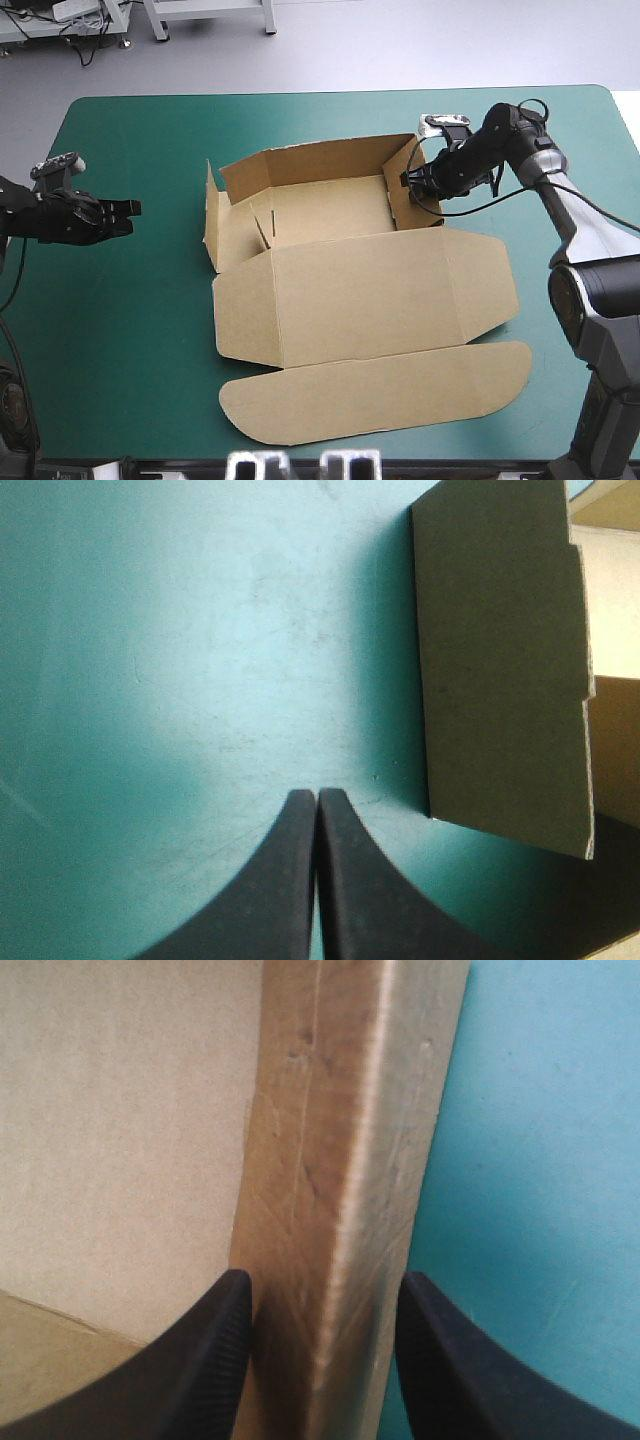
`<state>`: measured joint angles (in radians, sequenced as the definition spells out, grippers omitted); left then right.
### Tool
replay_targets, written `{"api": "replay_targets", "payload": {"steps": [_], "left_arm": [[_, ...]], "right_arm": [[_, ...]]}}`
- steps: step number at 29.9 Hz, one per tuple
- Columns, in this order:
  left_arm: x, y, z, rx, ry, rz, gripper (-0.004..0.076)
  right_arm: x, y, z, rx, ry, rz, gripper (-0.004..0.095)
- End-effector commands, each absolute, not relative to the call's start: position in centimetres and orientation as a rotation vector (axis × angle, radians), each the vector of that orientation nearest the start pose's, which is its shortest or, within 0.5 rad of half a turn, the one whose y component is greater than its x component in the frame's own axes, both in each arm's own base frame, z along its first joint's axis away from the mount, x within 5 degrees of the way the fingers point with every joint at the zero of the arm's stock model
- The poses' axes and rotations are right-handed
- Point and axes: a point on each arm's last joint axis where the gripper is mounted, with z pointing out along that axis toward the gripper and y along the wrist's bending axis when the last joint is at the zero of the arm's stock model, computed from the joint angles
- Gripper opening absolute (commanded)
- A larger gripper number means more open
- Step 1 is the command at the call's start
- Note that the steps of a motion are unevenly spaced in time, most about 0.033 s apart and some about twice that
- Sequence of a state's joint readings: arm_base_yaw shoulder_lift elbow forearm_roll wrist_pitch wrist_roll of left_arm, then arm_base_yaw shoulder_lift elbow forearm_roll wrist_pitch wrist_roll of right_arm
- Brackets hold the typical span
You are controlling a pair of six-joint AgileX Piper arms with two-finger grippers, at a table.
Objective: Fold the box
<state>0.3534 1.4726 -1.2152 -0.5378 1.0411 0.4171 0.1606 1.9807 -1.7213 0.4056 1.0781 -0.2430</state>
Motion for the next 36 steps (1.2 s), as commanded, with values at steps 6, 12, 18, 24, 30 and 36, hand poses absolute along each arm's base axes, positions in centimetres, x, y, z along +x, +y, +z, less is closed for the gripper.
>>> {"api": "replay_targets", "payload": {"steps": [6,12,18,24,30,36], "left_arm": [[29.1,6.2,33.5,-0.124,2.478,-0.445,-0.0009],[29.4,7.8,33.5,-0.14,2.426,-0.363,-0.0008],[29.0,11.6,33.3,-0.251,2.279,-0.61,-0.0008],[29.0,12.7,33.5,-0.155,2.069,-0.986,-0.0008],[29.5,11.6,33.0,-0.184,2.006,-1.086,0.0011],[30.5,7.5,34.0,-0.043,1.985,-1.172,0.0016]], "right_arm": [[41.6,10.5,28.9,-0.343,2.651,0.626,0.0],[40.7,10.6,30.5,-0.397,2.703,0.663,0.0],[38.4,10.3,35.5,-0.42,2.597,0.658,0.0],[34.8,9.5,40.9,-0.411,2.461,0.627,0.0],[31.1,8.9,45.6,-0.36,2.305,0.62,0.0],[28.5,8.4,48.2,-0.321,2.217,0.624,0.0]]}}
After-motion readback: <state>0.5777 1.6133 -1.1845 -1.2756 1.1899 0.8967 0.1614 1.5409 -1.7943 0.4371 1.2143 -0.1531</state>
